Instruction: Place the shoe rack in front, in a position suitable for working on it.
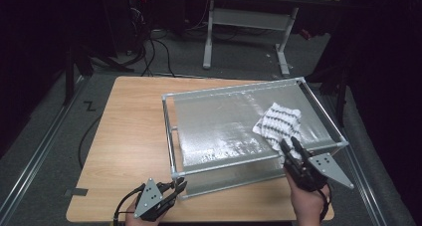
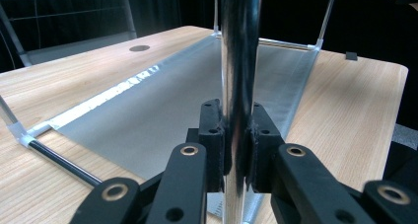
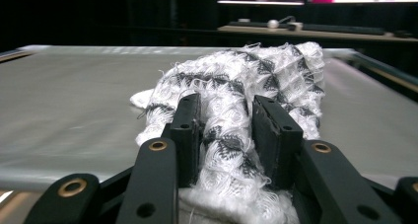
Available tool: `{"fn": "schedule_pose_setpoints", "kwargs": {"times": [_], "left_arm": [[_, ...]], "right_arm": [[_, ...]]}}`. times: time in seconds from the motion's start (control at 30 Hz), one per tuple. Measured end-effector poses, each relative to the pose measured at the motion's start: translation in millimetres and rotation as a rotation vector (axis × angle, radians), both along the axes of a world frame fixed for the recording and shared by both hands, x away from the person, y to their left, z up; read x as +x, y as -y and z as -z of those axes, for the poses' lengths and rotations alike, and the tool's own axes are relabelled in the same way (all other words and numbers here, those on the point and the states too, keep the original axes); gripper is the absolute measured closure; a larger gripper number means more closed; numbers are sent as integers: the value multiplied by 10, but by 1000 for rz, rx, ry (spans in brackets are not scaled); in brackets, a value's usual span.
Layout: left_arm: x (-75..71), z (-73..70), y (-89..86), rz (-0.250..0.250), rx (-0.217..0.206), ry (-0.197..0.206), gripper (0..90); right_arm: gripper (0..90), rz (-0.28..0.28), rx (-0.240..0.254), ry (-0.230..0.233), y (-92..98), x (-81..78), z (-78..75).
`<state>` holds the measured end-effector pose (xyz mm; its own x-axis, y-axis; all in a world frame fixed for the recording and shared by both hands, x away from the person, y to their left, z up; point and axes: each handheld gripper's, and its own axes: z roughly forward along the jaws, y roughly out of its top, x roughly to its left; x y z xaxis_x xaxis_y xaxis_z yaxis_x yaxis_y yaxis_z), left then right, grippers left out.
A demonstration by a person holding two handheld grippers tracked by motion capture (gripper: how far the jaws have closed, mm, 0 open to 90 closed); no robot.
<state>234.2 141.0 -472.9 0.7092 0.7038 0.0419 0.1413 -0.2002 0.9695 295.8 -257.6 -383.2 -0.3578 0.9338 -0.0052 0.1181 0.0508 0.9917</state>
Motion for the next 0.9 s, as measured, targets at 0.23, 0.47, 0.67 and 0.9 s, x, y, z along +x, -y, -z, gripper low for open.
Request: {"fn": "schedule_pose_setpoints", "kwargs": {"times": [0.23,0.47,0.67,0.9], "left_arm": [[0,0,2,-1,-1,-1,802],[3,-1,0,1,-1,-2,802],[2,-1,0,1,-1,-2,802],[3,-2,-3,3,2,-3,802]], "right_arm": [[646,-129,-12,-6,-425,-121,-4],[634,-262,-23,-17,-853,-230,-18],[611,-377,-37,-17,-1246,-327,-17],[584,-479,-44,-20,-1589,-413,-22]]}}
